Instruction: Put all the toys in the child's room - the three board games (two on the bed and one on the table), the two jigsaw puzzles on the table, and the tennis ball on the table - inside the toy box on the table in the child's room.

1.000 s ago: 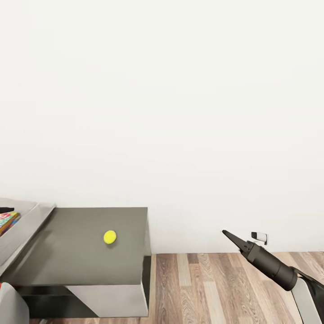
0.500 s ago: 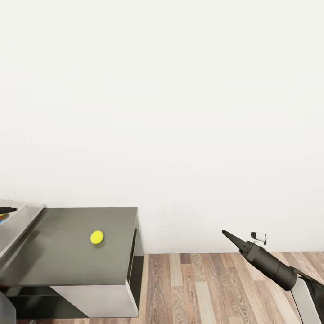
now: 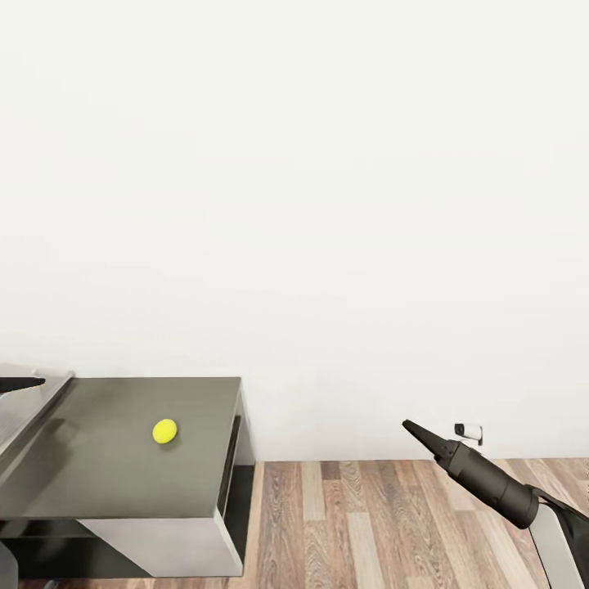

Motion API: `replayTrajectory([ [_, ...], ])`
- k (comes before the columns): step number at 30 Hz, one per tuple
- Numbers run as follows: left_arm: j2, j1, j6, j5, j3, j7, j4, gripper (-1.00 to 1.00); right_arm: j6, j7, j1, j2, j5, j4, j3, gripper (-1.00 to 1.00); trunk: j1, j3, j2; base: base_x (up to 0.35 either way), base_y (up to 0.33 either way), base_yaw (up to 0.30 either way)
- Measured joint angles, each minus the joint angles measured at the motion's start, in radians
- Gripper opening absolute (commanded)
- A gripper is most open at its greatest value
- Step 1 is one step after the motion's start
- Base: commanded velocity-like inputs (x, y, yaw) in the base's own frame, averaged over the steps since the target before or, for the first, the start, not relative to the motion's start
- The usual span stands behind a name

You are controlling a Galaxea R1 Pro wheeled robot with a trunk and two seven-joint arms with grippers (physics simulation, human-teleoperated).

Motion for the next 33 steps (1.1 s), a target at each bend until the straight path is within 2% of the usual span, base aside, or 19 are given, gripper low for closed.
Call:
replayTrajectory([
  [7, -0.016, -0.001, 0.001, -0.001, -0.001, 0.000, 0.000, 1.00, 0.001, 0.000, 0.000, 0.000, -0.001, 0.000, 0.000, 1.00, 0.000, 0.002, 0.000, 0.000, -0.237, -0.162],
  [13, -0.021, -0.001, 0.001, -0.001, -0.001, 0.000, 0.000, 1.00, 0.002, 0.000, 0.000, -0.001, -0.001, 0.000, 0.000, 1.00, 0.000, 0.005, 0.000, 0.000, -0.065, -0.256],
  [23, -0.021, -0.001, 0.001, -0.003, -0.002, 0.000, -0.001, 1.00, 0.002, -0.001, 0.000, 0.000, -0.001, 0.003, 0.000, 1.00, 0.000, 0.010, 0.000, 0.000, 0.130, -0.257],
  [33, -0.021, 0.000, 0.002, -0.003, -0.002, 0.000, -0.001, 1.00, -0.001, -0.001, 0.000, 0.000, -0.001, 0.003, 0.000, 1.00, 0.000, 0.011, 0.000, 0.000, 0.023, -0.054],
])
